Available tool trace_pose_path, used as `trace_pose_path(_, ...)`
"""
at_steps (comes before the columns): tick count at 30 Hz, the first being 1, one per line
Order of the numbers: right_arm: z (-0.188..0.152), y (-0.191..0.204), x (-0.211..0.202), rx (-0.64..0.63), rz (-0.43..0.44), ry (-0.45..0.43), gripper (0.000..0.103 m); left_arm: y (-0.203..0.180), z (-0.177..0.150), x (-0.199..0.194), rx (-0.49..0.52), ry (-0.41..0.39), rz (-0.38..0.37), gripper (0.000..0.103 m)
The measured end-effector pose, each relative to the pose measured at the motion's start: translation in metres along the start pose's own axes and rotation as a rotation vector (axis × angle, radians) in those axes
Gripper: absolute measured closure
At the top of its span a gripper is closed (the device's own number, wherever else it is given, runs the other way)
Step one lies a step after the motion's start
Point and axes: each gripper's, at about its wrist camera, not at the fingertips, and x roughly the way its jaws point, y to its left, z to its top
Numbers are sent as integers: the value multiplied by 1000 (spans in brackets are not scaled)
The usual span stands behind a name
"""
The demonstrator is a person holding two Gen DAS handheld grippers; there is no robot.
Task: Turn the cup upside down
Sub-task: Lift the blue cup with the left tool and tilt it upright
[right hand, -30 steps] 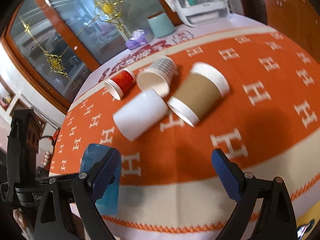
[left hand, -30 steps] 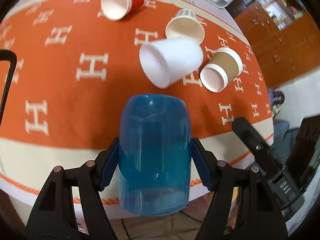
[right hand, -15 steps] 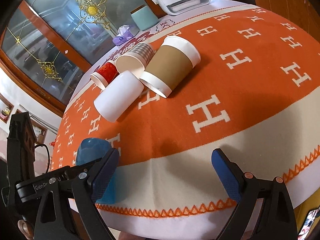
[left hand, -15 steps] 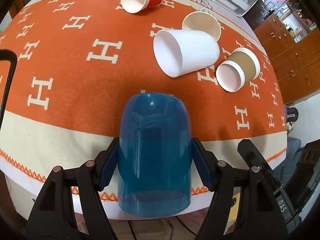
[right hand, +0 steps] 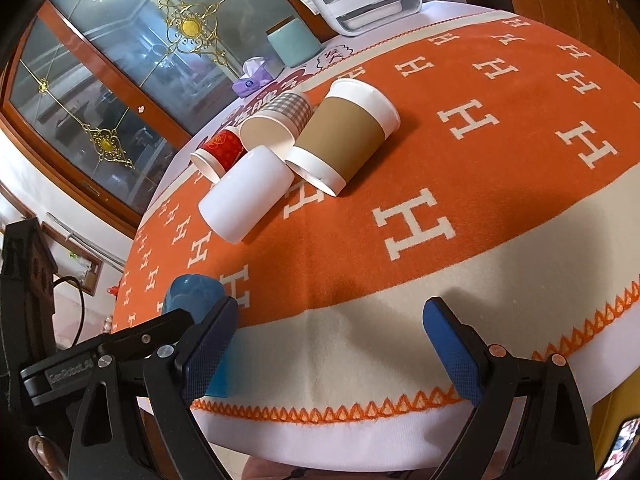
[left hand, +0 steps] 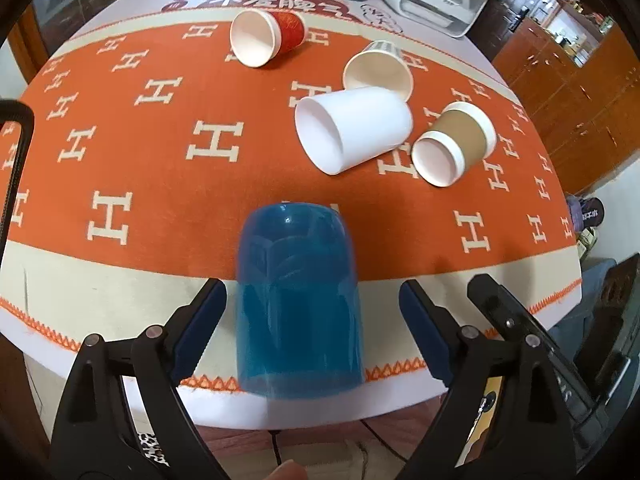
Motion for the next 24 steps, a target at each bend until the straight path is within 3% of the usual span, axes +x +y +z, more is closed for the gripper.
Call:
trace_pose_path(13, -7, 13, -10, -37, 32, 0, 8, 20, -15, -48, 58, -115, 46, 16)
trace_pose_path(24, -13, 34, -9, -88, 71, 34, 8, 67, -22, -56, -10, -166, 124, 16)
